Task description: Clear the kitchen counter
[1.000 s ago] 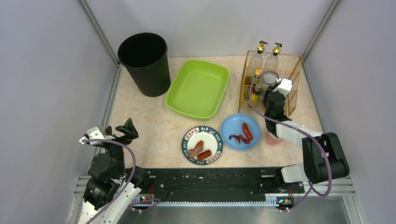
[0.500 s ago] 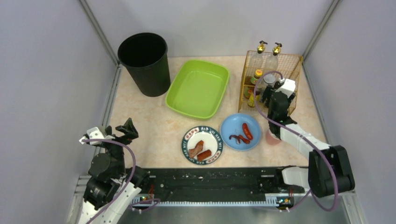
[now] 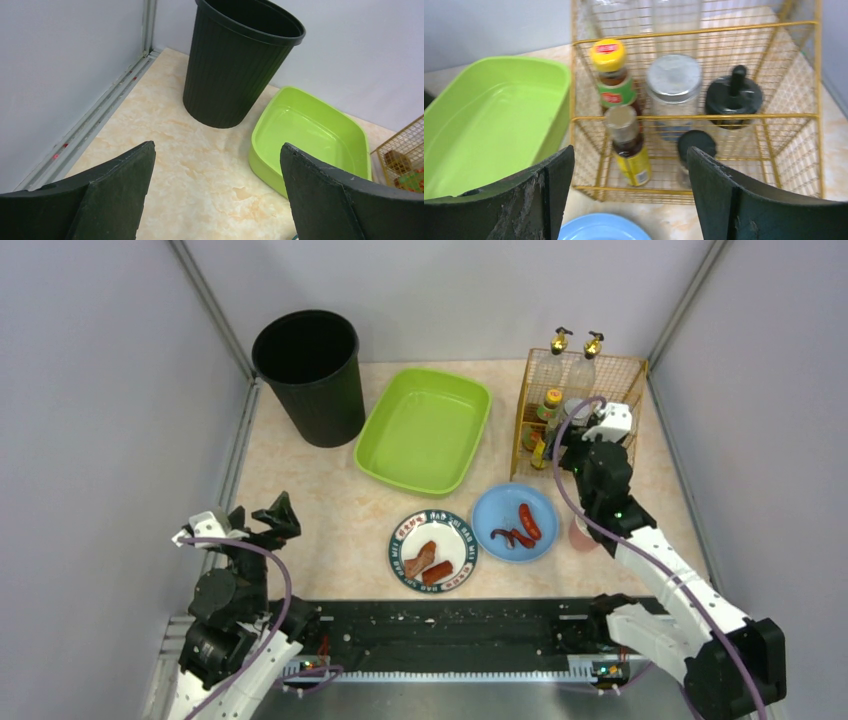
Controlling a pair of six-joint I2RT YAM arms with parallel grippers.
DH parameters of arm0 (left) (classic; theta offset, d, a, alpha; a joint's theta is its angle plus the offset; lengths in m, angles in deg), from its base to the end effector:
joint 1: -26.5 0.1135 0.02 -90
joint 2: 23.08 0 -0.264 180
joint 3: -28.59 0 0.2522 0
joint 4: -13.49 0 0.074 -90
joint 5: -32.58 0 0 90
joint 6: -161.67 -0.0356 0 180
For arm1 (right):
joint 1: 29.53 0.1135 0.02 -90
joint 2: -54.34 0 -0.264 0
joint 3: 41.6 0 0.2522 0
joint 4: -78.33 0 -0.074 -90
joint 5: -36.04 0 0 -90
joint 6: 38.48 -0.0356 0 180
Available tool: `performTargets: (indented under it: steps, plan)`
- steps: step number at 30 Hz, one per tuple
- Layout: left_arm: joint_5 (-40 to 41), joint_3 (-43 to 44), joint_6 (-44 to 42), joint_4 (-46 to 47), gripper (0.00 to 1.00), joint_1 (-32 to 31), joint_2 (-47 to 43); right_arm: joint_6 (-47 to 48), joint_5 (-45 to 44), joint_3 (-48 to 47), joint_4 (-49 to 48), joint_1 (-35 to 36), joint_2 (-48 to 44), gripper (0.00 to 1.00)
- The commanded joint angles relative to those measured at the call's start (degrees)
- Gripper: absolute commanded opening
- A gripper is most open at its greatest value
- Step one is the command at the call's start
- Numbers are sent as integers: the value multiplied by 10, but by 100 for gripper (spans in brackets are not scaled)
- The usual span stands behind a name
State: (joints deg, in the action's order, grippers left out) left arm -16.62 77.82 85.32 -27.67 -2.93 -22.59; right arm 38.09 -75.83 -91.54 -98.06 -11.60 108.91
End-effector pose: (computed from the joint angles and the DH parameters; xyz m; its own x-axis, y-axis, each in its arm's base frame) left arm 0.0309 0.0093 0.3187 0.1570 -0.2937 -0.9429 -0.1596 0.9347 -0.3177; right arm 0.2175 0.0564 0.2929 -0.1175 0.1885 -0.9750 0.0949 0.9795 0.1779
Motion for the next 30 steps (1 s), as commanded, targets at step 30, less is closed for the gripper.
performTargets:
  steps: [30]
  plan:
    - [-374, 26, 224, -24, 99, -2, 291, -2, 139, -58, 106, 332, 63, 81]
